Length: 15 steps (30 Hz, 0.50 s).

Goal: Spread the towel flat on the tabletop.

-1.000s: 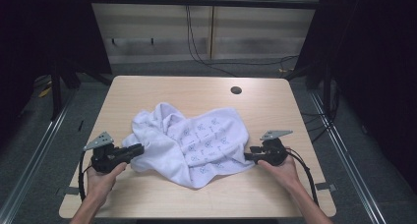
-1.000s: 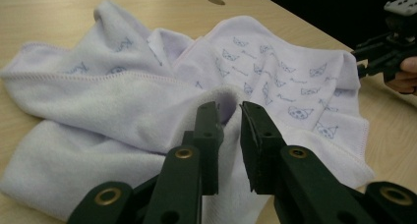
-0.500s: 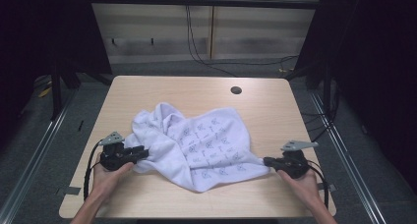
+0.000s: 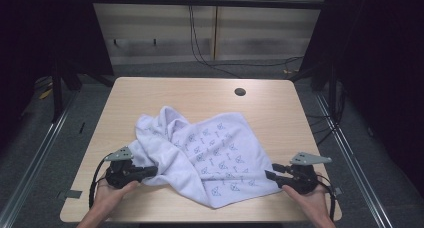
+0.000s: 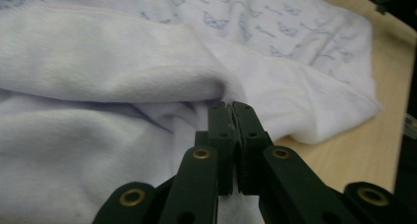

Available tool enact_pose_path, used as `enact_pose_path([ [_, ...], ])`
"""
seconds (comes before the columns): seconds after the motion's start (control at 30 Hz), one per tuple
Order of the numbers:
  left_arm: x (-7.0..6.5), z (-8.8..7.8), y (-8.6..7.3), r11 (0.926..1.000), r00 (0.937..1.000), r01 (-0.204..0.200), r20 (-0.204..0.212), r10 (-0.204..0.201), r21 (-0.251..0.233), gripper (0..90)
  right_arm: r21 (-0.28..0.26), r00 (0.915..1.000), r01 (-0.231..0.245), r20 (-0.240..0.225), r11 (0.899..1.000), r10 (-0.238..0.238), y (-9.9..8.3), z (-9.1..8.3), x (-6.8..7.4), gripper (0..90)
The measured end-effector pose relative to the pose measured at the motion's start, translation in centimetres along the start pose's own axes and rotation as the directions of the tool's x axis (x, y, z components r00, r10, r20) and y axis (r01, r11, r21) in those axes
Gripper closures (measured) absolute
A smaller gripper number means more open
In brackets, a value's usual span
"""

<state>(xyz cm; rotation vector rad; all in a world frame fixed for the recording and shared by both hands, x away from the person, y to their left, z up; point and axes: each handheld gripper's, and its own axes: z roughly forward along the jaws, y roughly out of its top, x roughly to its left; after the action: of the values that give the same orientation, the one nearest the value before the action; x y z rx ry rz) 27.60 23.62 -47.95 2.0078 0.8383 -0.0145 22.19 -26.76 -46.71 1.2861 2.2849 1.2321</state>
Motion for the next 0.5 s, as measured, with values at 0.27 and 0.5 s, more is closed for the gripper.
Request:
enact_pose_path([
  [0.27, -0.6, 0.2, 0.5, 0.9993, 0.9992, -0.013, 0.038, 0.014, -0.036, 86.9, 0.072, 0.982, 0.108, -0.163, 0.992, -0.095, 1.6, 6.0, 4.4, 52.1],
  [0.5, 1.9, -0.5, 1.3, 0.9939, 0.999, 0.035, -0.025, -0.038, -0.104, 78.7, 0.056, 0.9575, 0.12, -0.27, 0.991, -0.101, 4.2, 9.6, 6.2, 49.8],
])
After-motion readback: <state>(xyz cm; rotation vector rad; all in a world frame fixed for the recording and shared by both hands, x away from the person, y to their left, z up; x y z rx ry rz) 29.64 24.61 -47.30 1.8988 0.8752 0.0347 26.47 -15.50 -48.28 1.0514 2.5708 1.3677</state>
